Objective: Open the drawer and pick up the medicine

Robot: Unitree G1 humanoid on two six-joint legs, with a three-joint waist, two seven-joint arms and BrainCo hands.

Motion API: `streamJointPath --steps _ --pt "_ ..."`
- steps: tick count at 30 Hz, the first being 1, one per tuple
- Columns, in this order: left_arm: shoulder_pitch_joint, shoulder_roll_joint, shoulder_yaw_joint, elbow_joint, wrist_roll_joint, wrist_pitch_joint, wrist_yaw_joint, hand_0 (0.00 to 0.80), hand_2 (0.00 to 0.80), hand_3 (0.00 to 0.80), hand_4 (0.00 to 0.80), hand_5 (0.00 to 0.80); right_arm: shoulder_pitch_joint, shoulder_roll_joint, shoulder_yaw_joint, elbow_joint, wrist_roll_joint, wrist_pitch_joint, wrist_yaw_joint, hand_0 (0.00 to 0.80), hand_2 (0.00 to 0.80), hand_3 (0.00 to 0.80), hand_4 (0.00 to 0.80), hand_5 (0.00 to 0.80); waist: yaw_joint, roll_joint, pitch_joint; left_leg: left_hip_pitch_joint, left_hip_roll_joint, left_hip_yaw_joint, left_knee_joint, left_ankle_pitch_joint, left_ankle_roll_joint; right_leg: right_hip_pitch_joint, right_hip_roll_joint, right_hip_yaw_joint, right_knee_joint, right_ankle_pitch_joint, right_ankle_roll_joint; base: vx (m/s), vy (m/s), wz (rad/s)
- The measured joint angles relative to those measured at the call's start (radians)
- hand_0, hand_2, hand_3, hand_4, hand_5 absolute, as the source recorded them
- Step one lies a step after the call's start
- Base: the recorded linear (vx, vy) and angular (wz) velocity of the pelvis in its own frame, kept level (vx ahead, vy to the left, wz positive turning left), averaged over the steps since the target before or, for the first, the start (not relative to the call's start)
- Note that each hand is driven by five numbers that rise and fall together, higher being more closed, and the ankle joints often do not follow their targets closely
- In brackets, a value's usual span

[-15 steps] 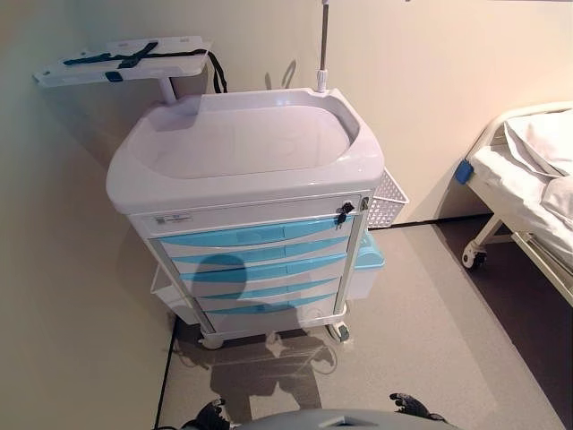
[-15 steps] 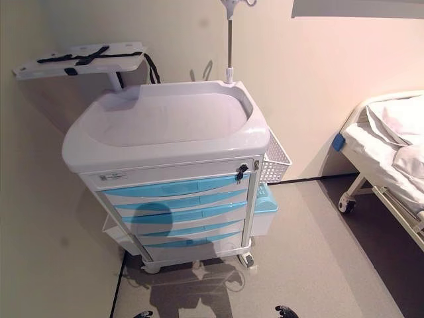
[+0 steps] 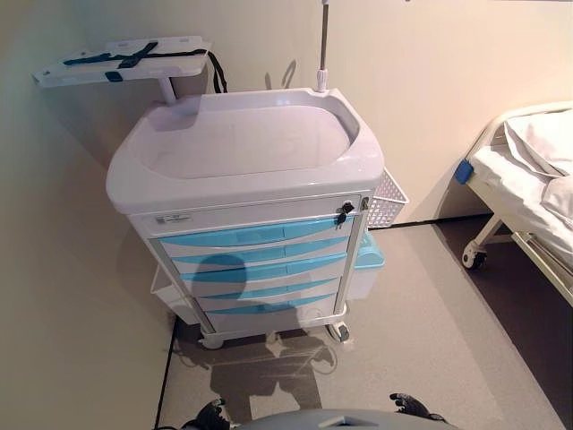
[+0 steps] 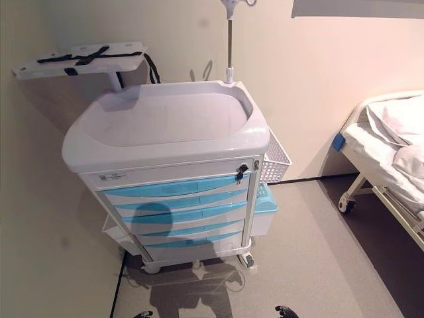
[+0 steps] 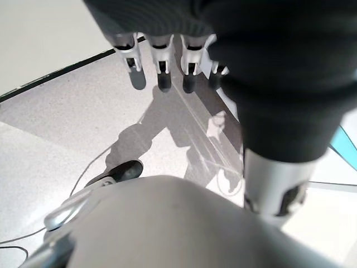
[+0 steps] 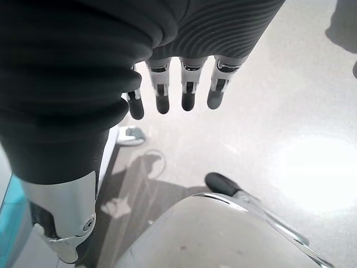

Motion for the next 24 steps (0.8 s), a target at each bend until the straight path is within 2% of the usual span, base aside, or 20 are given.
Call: streamJointPath --steps 17,24 --pt "0.000 -0.002 0.012 0.000 -0.022 0.000 0.000 0.000 0.000 0.000 0.000 0.000 0.003 -0.001 -0.002 0.002 0.000 0.000 0.000 0.000 0.000 0.000 0.000 0.000 0.000 0.001 0.006 -0.013 0.000 -0.004 0.000 0.000 0.000 -0.011 0.000 -0.001 0.000 -0.001 -0.001 0.000 0.000 0.00" --pt "-0.015 0.001 0.013 -0.004 -0.067 -0.001 0.002 0.000 0.000 0.000 0.000 0.000 -0.001 -0.009 -0.001 0.000 0.000 0.000 -0.003 0.000 0.000 0.000 0.000 0.000 -0.001 0.000 0.037 -0.052 -0.003 -0.005 0.006 0.000 0.000 -0.048 -0.003 -0.005 0.003 0.001 0.001 -0.011 0.006 0.01"
